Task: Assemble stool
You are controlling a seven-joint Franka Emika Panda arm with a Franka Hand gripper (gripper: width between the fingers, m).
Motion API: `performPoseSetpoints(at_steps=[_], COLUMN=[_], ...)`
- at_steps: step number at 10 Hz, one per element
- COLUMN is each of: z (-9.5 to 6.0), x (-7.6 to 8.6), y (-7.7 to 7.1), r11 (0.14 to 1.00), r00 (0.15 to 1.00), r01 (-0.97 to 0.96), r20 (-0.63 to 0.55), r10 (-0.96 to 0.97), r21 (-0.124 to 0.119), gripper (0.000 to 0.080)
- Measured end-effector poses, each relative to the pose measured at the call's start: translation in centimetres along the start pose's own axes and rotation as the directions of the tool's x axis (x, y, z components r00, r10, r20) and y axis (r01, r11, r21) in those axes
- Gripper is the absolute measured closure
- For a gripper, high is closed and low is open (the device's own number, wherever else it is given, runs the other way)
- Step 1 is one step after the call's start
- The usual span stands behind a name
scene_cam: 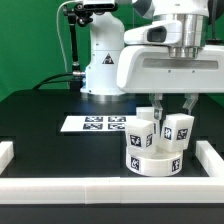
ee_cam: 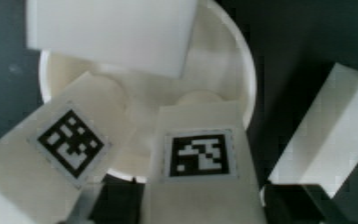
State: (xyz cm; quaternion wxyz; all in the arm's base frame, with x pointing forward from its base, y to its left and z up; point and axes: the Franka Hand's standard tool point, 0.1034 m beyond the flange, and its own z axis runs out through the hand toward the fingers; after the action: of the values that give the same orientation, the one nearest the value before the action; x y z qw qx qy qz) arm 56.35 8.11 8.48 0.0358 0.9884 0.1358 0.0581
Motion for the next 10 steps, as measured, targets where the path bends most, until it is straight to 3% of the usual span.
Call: performPoseSetpoints(at_steps=[5,10], z=[0.0,-0.1], x=[0.1,0.3], y=[-1.0,-2.8], r11=[0.931,0.697], r00=[0.932,0.698], r01=[-0.363,-0.715], r20=[-0.008,0.02], r10=[0.363,0.715], r21=[0.024,0.056], gripper=[0.0462,0.0462])
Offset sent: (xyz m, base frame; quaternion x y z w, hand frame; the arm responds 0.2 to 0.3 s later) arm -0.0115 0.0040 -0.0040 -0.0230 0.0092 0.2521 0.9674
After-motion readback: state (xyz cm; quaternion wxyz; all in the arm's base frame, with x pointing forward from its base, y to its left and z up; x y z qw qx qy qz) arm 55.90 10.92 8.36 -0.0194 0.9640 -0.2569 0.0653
